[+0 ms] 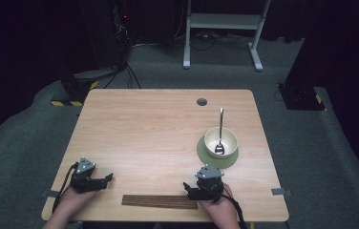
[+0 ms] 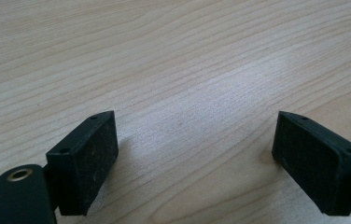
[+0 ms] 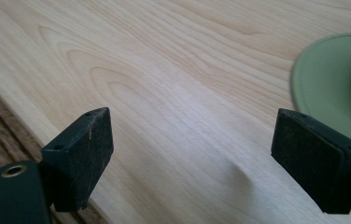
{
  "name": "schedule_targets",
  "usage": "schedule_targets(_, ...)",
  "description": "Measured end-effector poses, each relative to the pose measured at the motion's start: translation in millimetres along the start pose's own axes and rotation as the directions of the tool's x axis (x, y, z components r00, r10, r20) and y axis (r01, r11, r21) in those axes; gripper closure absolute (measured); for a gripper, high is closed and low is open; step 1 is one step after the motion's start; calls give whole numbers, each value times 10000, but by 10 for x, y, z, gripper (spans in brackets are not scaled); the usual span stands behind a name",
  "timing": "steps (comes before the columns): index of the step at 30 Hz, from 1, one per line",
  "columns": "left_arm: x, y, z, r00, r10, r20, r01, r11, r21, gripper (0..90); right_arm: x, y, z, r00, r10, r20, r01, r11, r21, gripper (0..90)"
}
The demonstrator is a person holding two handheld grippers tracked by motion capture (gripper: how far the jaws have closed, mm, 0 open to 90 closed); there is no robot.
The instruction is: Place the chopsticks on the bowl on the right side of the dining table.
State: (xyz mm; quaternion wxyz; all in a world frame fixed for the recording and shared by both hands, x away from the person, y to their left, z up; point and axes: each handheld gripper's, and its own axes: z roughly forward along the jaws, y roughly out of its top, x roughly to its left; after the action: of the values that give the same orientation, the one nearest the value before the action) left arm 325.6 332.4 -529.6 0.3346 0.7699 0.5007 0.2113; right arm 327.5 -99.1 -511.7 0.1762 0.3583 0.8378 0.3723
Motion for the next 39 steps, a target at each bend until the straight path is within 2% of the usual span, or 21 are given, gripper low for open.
schedule_targets(5,-1,-1,0,10000,-2,-8,2,10000,-4,143,52,17,28,9997,-133,-226,135,9999,95,137)
schedule_targets(13,-1,0,0,10000,-2,-3,2,10000,-3,143,129,61,34,9965,-125,-824,136,9998,120,208)
schedule_targets(20,2,2,0,10000,28,8,-28,10000,7,143,233,79,60,9919,-436,-1191,463,9987,200,268)
schedule_targets(22,1,2,1,10000,24,5,-24,10000,8,143,264,82,64,9884,-606,-1394,638,9978,181,310)
schedule_targets(25,1,2,2,10000,25,-8,-25,10000,-7,143,286,74,61,9854,-562,-1606,602,9980,199,340)
schedule_targets(28,-2,1,2,10000,-1,-18,1,10000,-12,143,327,65,64,9813,-719,-1787,771,9968,222,385)
schedule_targets(39,-1,2,1,10000,13,-24,-13,10000,-7,144,448,42,71,9714,-1082,-2115,1154,9931,220,546)
